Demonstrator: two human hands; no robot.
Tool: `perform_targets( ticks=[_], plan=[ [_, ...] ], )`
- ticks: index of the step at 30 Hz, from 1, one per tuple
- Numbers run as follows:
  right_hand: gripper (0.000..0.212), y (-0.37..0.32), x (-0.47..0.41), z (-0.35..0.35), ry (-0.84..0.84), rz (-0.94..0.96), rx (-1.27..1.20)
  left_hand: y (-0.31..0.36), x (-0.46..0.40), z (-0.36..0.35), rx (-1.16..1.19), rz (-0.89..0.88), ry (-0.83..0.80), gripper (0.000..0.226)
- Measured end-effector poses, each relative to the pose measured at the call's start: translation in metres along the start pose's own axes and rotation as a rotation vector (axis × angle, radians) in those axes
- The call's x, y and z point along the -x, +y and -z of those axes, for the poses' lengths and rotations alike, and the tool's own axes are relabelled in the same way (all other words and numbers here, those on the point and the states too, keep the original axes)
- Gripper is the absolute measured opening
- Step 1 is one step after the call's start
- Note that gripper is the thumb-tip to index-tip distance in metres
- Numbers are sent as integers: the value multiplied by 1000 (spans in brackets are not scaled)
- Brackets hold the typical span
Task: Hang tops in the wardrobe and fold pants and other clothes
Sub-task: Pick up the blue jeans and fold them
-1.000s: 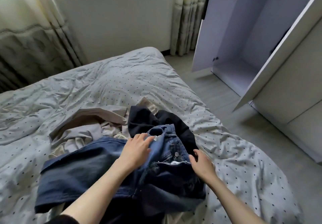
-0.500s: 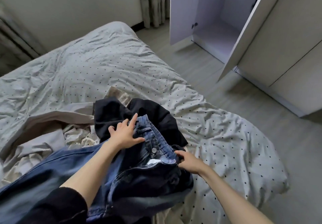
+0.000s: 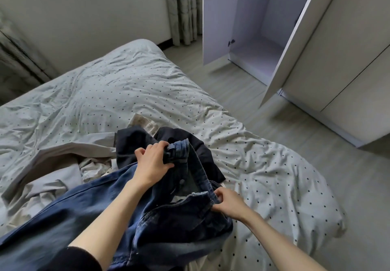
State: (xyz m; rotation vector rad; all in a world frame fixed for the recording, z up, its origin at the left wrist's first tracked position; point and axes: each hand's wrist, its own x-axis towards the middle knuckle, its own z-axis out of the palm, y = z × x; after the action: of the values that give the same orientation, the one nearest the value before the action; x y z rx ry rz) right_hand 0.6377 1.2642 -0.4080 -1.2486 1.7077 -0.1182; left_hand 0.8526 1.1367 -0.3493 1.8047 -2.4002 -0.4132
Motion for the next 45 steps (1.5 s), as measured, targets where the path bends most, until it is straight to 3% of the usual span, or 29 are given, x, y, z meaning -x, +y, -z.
perform_targets(
  ticks=[4,10,14,20,26,34,40,45],
  plan=[
    [10,-19,20,24,207,80,-29,5,6,28,131,-56,99,55],
    [34,-58,62,88,565,224,211,32,16,94,442,-101,180,66],
    [33,-73,96,131,749,243,339,62,21,139,432,-234,196,54],
    [35,-83,176,211,1103,187,458,131,28,196,350,-441,426,58],
    [31,-78,268,292,1408,69,562,211,39,242,465,-593,403,70],
    [28,-56,381,386,1652,-20,645,331,64,331,509,-760,376,42],
    [29,-23,454,475,1815,-3,774,443,68,369,555,-798,550,36],
    [28,11,515,549,1998,-64,738,545,65,383,702,-847,642,34]
  ],
)
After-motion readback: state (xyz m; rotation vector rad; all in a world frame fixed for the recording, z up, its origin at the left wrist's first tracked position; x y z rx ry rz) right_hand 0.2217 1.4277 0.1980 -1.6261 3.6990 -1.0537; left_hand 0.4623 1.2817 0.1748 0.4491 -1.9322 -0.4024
